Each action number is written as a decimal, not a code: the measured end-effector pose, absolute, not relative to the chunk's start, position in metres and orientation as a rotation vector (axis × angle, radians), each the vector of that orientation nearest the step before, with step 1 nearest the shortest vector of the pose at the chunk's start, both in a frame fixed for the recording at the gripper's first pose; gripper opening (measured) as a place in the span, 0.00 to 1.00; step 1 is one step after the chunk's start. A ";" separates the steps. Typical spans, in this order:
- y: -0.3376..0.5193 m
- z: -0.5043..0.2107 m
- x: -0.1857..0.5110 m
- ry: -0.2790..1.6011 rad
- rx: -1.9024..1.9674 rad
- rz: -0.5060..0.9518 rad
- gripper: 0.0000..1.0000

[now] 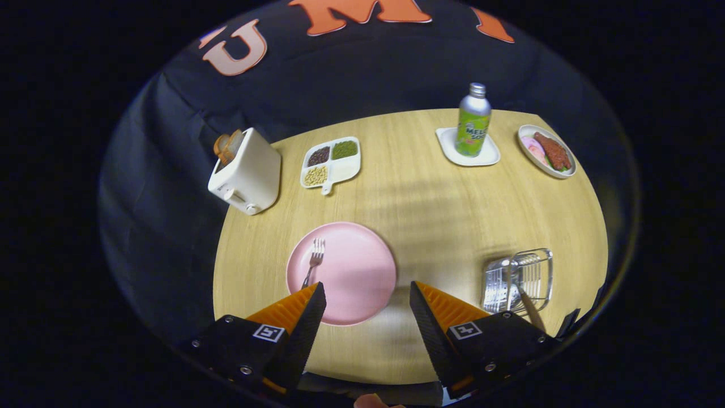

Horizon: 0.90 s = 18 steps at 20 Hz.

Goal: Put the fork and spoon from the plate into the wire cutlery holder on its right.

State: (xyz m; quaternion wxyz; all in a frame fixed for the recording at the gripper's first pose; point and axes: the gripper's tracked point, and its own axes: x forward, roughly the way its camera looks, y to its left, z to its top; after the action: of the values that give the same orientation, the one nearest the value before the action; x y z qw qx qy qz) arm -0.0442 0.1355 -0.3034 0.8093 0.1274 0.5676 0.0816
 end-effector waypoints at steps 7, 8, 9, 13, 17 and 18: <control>0.217 -0.331 -0.051 1.337 0.216 0.262 0.90; 0.225 -0.337 -0.051 1.356 0.215 0.264 0.90; 0.232 -0.344 -0.049 1.372 0.216 0.262 0.90; 0.249 -0.378 -0.048 1.461 0.205 0.244 0.88; 0.251 -0.402 -0.043 1.504 0.188 0.194 0.79; 0.252 -0.405 -0.042 1.515 0.199 0.180 0.76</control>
State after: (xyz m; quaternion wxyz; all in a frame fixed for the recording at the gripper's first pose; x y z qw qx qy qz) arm -0.0423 0.2516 -0.4048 0.7183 0.0899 0.6851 0.0815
